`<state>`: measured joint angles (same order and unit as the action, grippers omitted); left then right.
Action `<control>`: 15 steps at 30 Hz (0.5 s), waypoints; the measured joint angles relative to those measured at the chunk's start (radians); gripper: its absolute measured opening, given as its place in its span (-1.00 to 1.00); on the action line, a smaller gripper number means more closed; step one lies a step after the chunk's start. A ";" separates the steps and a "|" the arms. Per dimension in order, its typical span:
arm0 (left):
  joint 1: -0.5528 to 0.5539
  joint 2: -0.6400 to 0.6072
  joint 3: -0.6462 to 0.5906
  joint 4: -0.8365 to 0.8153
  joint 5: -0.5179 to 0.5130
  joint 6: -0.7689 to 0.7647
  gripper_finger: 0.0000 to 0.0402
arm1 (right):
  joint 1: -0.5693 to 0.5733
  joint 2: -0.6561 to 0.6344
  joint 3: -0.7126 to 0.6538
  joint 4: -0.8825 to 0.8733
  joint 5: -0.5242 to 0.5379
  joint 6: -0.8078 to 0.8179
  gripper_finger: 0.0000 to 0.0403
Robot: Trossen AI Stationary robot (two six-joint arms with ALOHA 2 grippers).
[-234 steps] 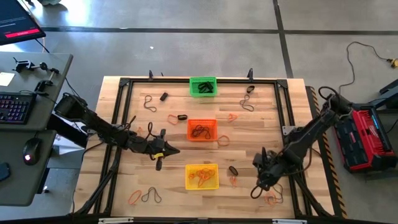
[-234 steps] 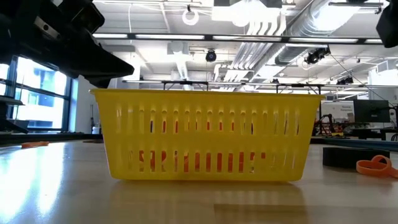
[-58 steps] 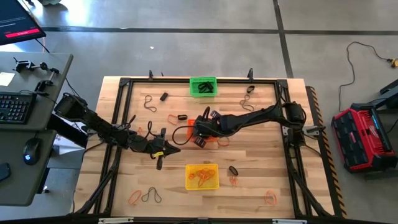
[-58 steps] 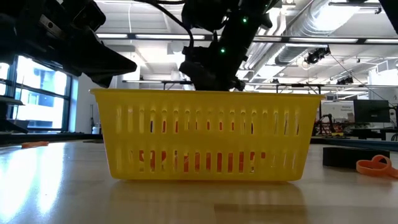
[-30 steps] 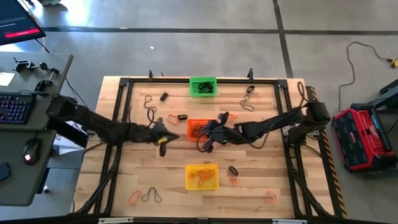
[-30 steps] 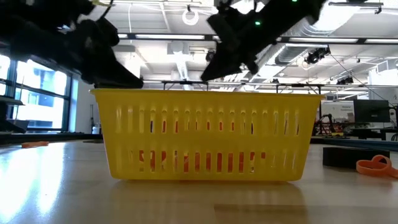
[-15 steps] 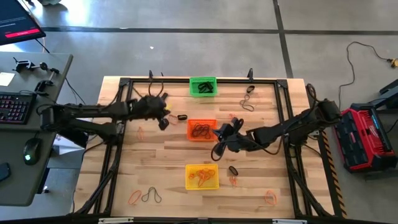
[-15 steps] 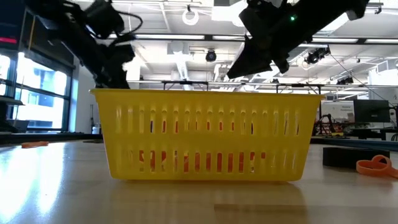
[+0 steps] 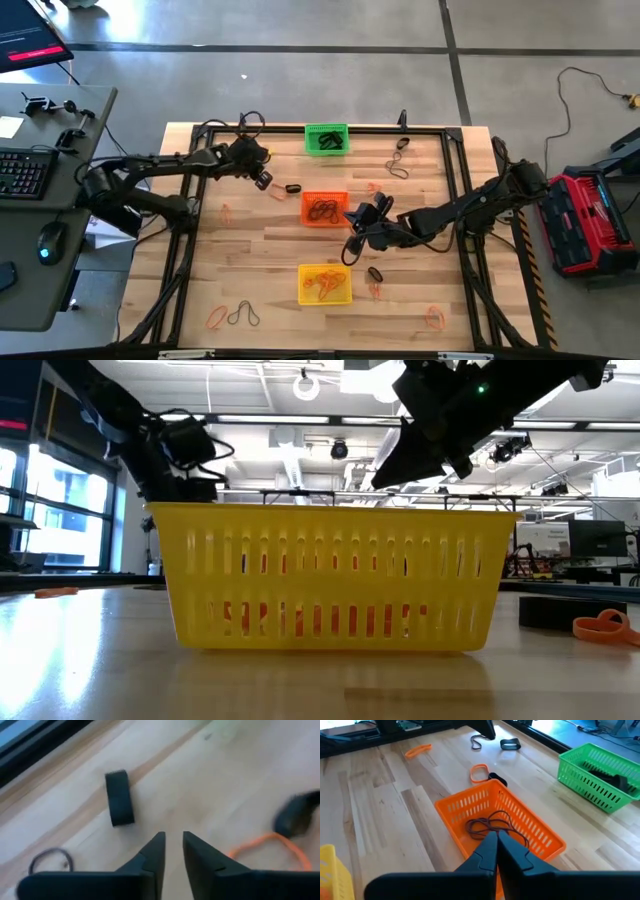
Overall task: Sort rubber bands into baskets
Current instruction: Put the black rubber band into the green bin
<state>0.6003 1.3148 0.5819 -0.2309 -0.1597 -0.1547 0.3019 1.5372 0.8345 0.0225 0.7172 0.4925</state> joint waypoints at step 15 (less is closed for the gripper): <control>0.069 0.183 0.000 0.134 -0.112 0.019 -0.22 | 0.000 0.000 0.000 -0.013 0.005 -0.003 -1.00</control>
<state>0.6697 1.4978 0.5819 -0.0965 -0.2718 -0.1355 0.3019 1.5375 0.8345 0.0100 0.7218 0.4892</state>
